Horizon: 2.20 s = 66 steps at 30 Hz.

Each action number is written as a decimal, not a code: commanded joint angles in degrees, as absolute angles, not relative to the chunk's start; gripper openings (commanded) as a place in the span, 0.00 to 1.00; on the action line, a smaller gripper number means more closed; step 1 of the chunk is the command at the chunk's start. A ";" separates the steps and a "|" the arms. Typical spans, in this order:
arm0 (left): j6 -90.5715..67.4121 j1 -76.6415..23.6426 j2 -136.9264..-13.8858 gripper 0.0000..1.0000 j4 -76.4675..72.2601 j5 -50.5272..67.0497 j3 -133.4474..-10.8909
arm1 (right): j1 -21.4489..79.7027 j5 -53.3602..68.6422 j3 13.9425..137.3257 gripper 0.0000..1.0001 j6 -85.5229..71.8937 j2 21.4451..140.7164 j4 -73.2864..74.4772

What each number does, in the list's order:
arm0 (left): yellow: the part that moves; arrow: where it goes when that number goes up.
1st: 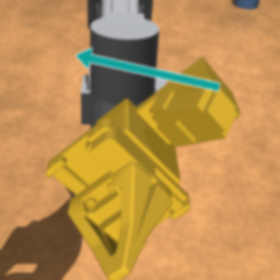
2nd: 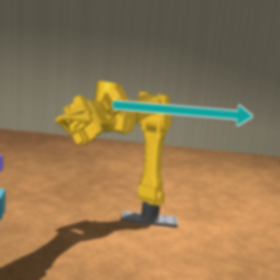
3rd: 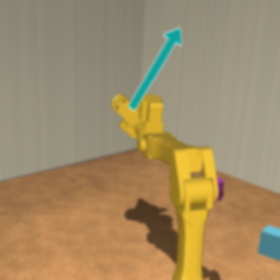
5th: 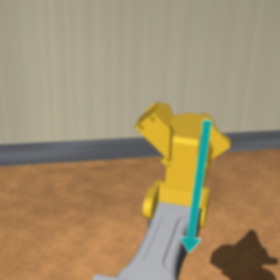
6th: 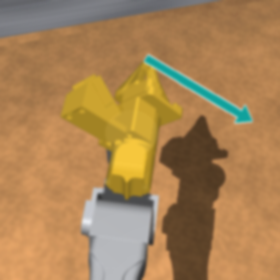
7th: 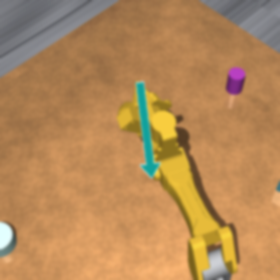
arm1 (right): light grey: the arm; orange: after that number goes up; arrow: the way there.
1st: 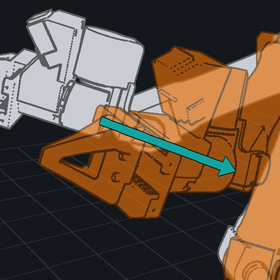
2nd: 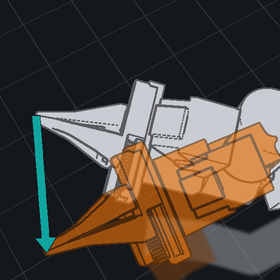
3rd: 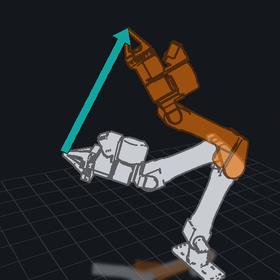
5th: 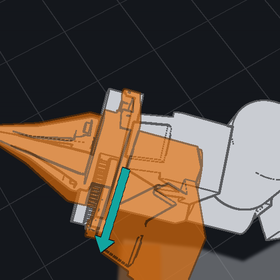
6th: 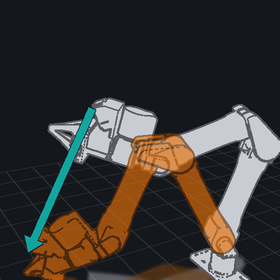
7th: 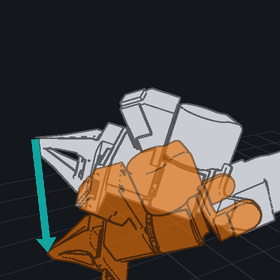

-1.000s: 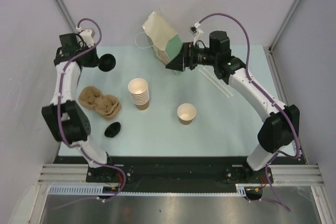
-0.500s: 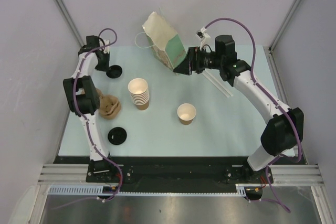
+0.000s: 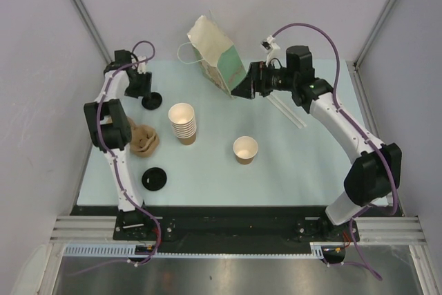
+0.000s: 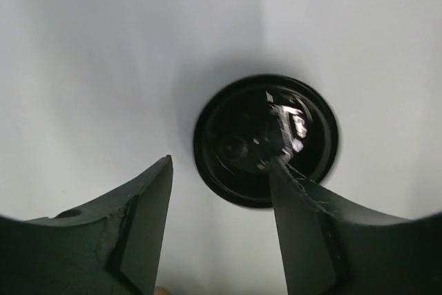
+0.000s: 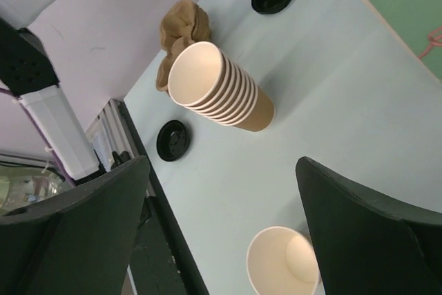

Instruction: Pack the takeout coffee

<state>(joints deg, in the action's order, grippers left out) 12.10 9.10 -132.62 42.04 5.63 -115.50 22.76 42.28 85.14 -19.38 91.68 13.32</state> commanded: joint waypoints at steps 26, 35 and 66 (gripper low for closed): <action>83.13 0.54 -50.11 0.76 65.92 19.62 -41.24 | 2.63 51.24 80.16 1.00 -3.35 76.64 36.29; 86.40 -5.80 -48.16 0.71 55.82 14.50 -30.50 | 5.45 51.24 78.84 1.00 -4.22 77.08 35.16; 66.01 -31.30 -51.85 0.37 58.98 13.28 -42.90 | 8.61 49.84 77.61 1.00 -1.32 72.25 44.21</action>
<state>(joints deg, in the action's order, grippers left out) 75.37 -32.34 -46.85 58.85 15.55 -42.44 6.42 51.13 78.48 -1.52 74.96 42.37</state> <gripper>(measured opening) 0.292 0.994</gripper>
